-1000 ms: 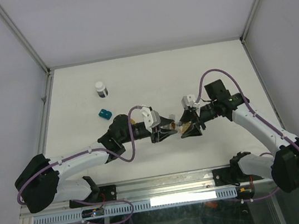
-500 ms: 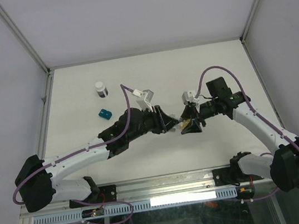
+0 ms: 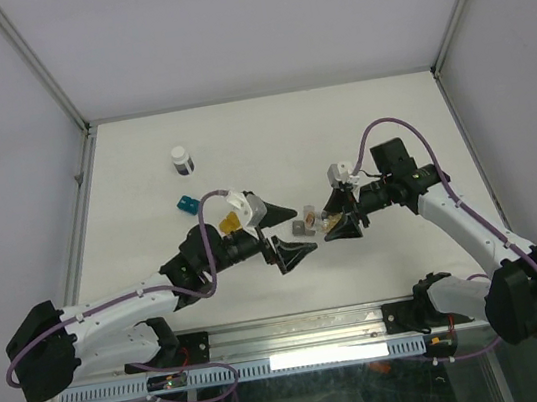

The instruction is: Sort the pills into containers

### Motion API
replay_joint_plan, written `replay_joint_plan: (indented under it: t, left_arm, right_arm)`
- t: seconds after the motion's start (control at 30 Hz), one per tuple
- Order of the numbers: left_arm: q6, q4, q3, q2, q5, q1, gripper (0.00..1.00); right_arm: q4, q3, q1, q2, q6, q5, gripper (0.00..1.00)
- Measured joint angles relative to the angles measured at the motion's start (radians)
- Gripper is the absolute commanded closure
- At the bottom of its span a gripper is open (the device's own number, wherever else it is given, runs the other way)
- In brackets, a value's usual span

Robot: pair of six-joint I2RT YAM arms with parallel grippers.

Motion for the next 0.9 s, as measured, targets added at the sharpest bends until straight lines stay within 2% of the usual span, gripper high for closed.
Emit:
replay_joint_plan:
  t: [0.17,0.3,0.37,0.7,0.83,0.9]
  left_arm:
    - [0.327,0.064,-0.013,0.000,0.169,0.005,0.10]
    - [0.468,0.044,0.021,0.053,0.278,0.057,0.21]
    - [0.506,0.019,0.065,0.102,0.317,0.090,0.29]
    - [0.544,-0.032,0.144,0.222,0.393,0.125,0.49]
    - [0.544,-0.041,0.145,0.233,0.412,0.125,0.65]
    - [0.540,-0.041,0.145,0.235,0.423,0.128,0.80]
  right_arm:
    - [-0.002,0.000,0.000,0.000,-0.006,-0.001,1.00]
    - [-0.005,0.000,0.000,0.000,-0.016,-0.001,1.00]
    - [-0.005,0.000,0.000,0.000,-0.021,-0.002,1.00]
    - [-0.009,0.000,0.000,0.000,-0.031,-0.007,1.00]
    - [-0.013,0.000,0.000,0.000,-0.035,-0.008,1.00]
    - [-0.020,0.000,0.000,0.000,-0.037,-0.008,1.00]
